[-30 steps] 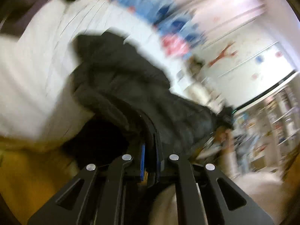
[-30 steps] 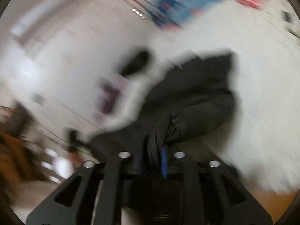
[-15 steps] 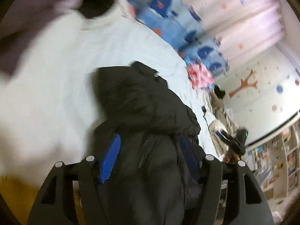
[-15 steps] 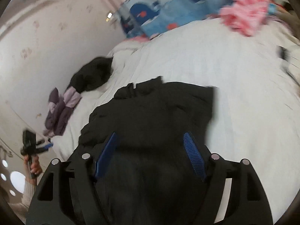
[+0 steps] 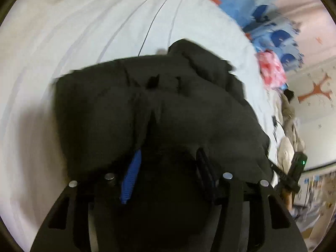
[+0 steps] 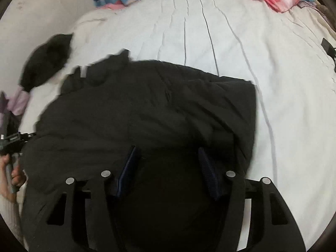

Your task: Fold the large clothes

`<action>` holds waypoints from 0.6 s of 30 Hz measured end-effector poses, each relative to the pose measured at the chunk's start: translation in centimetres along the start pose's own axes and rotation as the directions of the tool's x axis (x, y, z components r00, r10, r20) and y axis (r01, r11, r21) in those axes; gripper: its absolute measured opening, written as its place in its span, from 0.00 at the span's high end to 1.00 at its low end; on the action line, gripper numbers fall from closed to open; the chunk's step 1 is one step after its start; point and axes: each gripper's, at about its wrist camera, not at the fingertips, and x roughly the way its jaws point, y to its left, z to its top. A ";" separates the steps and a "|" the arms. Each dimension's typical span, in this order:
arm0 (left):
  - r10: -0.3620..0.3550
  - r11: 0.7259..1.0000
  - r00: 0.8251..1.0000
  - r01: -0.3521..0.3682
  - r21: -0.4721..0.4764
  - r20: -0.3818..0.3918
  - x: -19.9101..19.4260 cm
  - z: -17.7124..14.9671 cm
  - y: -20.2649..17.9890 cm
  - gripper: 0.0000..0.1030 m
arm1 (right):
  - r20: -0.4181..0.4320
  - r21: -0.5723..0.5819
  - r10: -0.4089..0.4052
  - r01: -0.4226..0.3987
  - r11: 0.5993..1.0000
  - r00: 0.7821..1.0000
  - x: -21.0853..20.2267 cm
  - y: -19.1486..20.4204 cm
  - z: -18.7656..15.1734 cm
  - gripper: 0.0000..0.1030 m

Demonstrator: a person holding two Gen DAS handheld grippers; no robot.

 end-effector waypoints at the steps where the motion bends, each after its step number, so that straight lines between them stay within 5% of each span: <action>1: -0.025 1.000 1.000 0.025 0.019 0.010 -2.4 -1.7 0.5 0.47 | 0.018 0.003 0.035 -0.035 0.999 0.999 -1.8 -0.3 -0.9 0.37; 2: -0.038 0.999 0.999 0.037 0.025 0.017 -4.2 -3.3 1.5 0.39 | 0.030 0.008 0.062 -0.062 0.998 0.998 -3.6 -0.9 -2.2 0.23; 4: -0.047 0.999 0.999 0.046 0.010 0.026 -7.9 -6.8 3.9 0.28 | 0.035 0.022 0.104 -0.105 0.994 0.994 -6.6 -1.0 -5.4 0.13; 8: -0.100 0.992 0.995 0.099 -0.077 0.003 -13.7 -15.6 10.9 0.23 | -0.023 0.114 0.280 -0.275 0.955 0.960 -11.9 -4.0 -13.5 0.13; 11: -0.163 0.975 0.987 0.158 -0.154 -0.019 -14.4 -21.6 14.3 0.20 | -0.023 0.145 0.327 -0.320 0.936 0.945 -15.4 -5.3 -18.5 0.12; 18: -0.407 0.899 0.913 0.400 -0.179 -0.002 -12.2 -29.1 13.6 0.12 | -0.047 0.158 0.441 -0.429 0.889 0.897 -19.5 -4.4 -26.2 0.10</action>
